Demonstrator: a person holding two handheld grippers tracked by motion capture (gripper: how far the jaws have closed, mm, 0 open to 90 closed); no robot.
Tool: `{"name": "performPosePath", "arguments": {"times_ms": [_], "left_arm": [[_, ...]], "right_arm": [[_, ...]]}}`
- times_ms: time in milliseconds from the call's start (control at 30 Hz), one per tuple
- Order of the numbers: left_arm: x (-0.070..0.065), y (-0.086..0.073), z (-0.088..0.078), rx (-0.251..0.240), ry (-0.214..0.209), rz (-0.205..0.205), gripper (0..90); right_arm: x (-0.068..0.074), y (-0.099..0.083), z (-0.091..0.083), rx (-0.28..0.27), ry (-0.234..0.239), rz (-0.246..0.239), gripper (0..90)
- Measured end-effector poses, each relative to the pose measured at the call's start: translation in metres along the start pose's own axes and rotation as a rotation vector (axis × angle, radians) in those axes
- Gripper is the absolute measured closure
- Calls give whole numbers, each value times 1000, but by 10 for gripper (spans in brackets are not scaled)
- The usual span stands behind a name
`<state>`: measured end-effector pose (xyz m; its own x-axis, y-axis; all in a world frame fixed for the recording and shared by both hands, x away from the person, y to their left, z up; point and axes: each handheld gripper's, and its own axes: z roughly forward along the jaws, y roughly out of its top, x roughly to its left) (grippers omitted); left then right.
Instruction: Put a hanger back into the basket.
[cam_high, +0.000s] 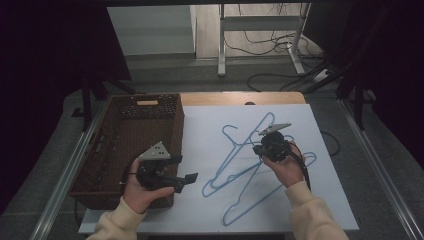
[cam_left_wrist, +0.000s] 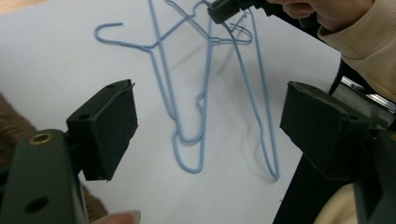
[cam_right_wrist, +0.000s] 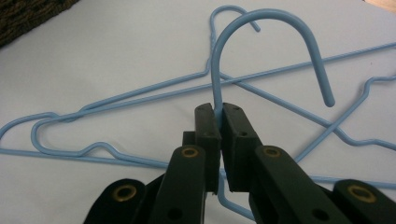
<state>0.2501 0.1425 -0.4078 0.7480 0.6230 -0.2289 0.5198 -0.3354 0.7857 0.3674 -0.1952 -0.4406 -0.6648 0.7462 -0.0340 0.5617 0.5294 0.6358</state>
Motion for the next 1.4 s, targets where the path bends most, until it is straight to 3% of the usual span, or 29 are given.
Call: {"name": "performPosePath", "arguments": {"times_ms": [400,667,867,1033,1133,1267,1400], "left_arm": [[-19,9,42,82,-90,13,212],[-29,14,72,127,-121,7,226],[-37,16,106,173,-129,5,231],[-37,15,132,211,-133,12,244],[-32,13,152,236,-151,-7,254],[-29,11,161,238,-152,-20,277],[-25,11,174,226,-182,-44,341]], "right_arm": [[1,1,-7,-16,3,4,860],[-2,1,-15,-40,10,26,859],[-3,0,-17,-46,14,28,859],[-3,0,-18,-49,16,29,859],[-4,-1,-19,-54,18,31,859],[-3,-1,-19,-52,23,34,859],[-1,-2,-19,-51,24,34,859]]}}
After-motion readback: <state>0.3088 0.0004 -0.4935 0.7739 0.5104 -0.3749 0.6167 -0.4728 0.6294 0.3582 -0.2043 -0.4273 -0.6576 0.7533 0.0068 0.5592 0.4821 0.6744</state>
